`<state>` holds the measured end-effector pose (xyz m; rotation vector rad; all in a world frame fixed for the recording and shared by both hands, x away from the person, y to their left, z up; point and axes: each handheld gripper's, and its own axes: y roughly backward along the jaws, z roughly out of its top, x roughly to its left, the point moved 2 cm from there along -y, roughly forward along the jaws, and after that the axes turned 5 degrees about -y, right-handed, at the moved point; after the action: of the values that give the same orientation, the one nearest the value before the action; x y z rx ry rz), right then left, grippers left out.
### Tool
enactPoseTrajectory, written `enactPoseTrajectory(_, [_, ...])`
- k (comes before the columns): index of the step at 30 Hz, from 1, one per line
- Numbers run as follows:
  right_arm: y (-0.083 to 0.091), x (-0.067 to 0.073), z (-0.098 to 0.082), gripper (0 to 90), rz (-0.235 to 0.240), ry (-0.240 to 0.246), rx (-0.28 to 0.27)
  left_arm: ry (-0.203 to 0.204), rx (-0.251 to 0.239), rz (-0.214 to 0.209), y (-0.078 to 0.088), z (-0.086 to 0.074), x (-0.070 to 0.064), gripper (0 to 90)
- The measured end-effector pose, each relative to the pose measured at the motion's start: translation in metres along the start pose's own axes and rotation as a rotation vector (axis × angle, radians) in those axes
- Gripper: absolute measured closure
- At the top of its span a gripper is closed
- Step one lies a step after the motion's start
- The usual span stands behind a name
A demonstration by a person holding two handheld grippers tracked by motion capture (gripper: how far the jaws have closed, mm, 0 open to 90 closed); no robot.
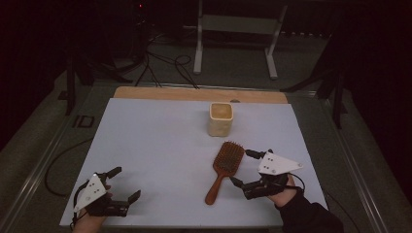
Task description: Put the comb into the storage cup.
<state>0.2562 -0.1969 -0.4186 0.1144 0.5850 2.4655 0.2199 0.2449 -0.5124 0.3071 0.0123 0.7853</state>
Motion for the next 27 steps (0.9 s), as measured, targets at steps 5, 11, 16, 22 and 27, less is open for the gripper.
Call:
enactPoseTrajectory(5, [-0.013, 0.008, 0.009, 8.6, 0.042, 0.019, 0.012, 0.000, -0.001, 0.000, 0.000, 0.000, 0.000, 0.0])
enactPoseTrajectory(11, [-0.031, 0.017, 0.016, 8.6, 0.089, 0.050, 0.029, -0.001, -0.004, 0.000, 0.000, 0.000, 0.000, 0.0])
enactPoseTrajectory(16, [-0.045, 0.024, 0.021, 8.7, 0.129, 0.059, 0.034, -0.003, -0.004, -0.001, 0.001, 0.000, 0.000, 0.0])
enactPoseTrajectory(22, [-0.060, 0.032, 0.021, 8.6, 0.175, 0.073, 0.049, -0.004, -0.003, -0.003, 0.001, 0.000, -0.001, 0.0])
enactPoseTrajectory(27, [-0.070, 0.038, 0.018, 8.6, 0.204, 0.064, 0.067, -0.001, -0.005, -0.005, 0.001, 0.000, 0.000, 0.0])
